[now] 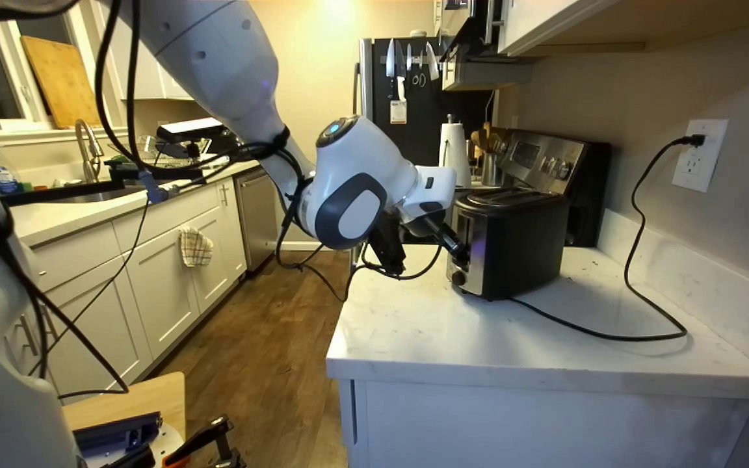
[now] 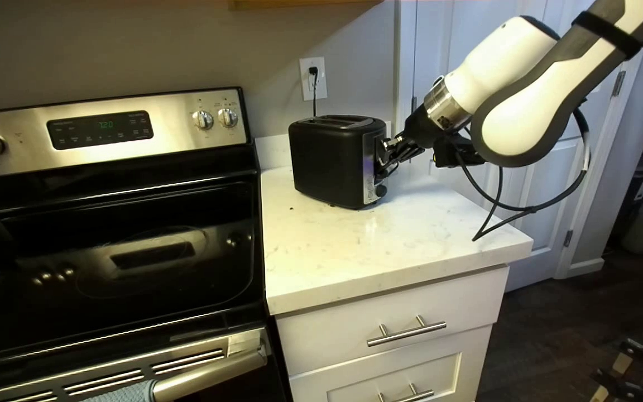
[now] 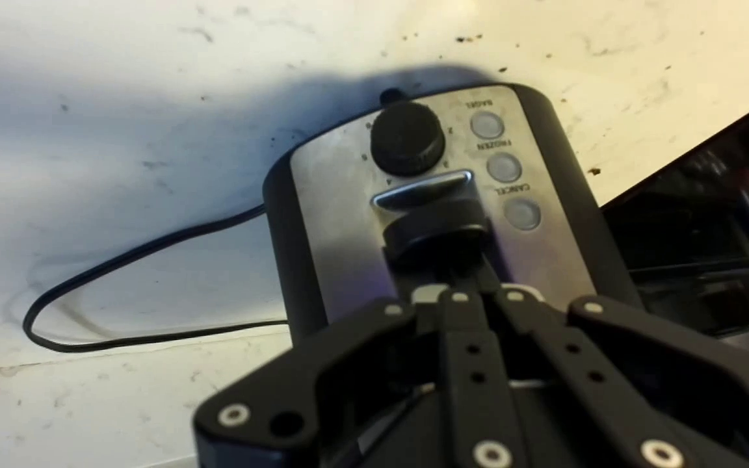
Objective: Push down the black knob on side of the toaster
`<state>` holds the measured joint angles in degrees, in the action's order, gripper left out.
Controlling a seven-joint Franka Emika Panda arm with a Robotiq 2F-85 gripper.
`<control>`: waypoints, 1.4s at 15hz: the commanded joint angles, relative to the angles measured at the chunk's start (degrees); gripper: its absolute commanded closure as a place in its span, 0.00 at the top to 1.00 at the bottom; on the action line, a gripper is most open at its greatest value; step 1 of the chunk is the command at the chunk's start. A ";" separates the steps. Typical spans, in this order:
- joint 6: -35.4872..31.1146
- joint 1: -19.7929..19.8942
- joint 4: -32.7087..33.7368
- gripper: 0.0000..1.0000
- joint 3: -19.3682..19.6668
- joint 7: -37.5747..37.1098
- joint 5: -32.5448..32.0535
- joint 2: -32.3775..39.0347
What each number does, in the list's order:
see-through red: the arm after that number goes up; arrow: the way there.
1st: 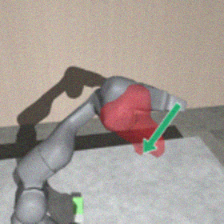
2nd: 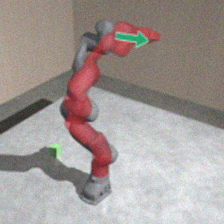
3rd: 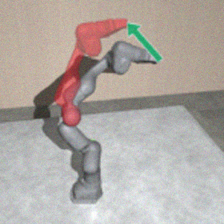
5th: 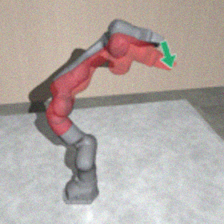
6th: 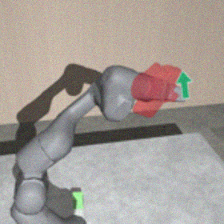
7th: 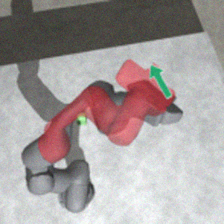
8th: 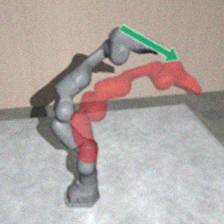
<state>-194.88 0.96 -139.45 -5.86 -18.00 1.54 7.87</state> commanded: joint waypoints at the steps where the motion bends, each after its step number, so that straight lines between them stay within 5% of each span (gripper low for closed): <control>1: -3.10 1.83 4.78 0.00 -0.75 -0.91 -2.68 7.47; 15: -3.98 2.15 -0.15 0.00 -0.89 -2.34 -2.10 8.44; 21: -3.78 0.88 -2.09 0.00 -0.58 -1.40 -1.34 -0.21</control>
<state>-198.64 2.54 -139.14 -6.82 -19.75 -0.87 9.98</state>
